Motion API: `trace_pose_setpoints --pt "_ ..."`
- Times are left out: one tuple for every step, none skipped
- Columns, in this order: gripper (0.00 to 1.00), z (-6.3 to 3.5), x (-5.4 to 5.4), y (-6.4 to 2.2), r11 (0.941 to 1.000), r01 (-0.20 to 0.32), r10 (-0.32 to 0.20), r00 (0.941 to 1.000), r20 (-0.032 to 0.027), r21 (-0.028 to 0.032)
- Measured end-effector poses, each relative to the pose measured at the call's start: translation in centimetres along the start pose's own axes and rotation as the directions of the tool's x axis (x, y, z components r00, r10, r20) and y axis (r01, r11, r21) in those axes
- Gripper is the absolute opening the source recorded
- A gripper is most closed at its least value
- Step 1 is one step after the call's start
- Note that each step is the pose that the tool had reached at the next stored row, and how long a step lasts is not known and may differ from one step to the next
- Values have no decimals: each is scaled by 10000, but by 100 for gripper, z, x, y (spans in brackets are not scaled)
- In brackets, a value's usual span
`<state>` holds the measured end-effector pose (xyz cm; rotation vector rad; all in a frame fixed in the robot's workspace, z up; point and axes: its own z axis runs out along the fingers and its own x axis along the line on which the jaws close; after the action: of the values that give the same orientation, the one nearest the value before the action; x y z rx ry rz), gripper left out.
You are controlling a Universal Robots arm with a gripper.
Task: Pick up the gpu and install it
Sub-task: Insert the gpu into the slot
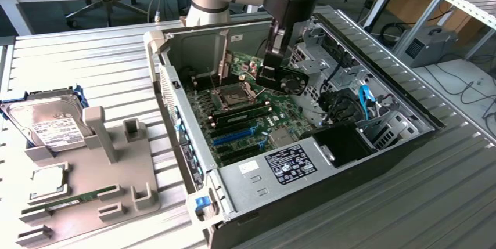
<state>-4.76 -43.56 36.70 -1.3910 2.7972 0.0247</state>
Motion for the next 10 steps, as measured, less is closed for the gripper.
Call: trace_pose_setpoints --pt "26 0 0 0 10000 33 -33 10000 0 -1" --pt "26 0 0 0 10000 62 -62 10000 0 -1" --pt "26 0 0 0 10000 96 -96 10000 0 -2" --pt "26 0 0 0 9999 127 -127 9999 -1 -3" --pt "26 0 0 0 9998 221 -221 9998 -1 -5" --pt "26 1 0 0 9994 343 -343 9994 0 -8" --pt "26 1 0 0 9992 391 -391 9992 -1 -9" --pt "26 1 0 0 9991 426 -426 9991 -1 -10" --pt "26 1 0 0 9990 457 -457 9990 -1 -11" --pt "26 1 0 0 9986 527 -527 9986 -3 -12"
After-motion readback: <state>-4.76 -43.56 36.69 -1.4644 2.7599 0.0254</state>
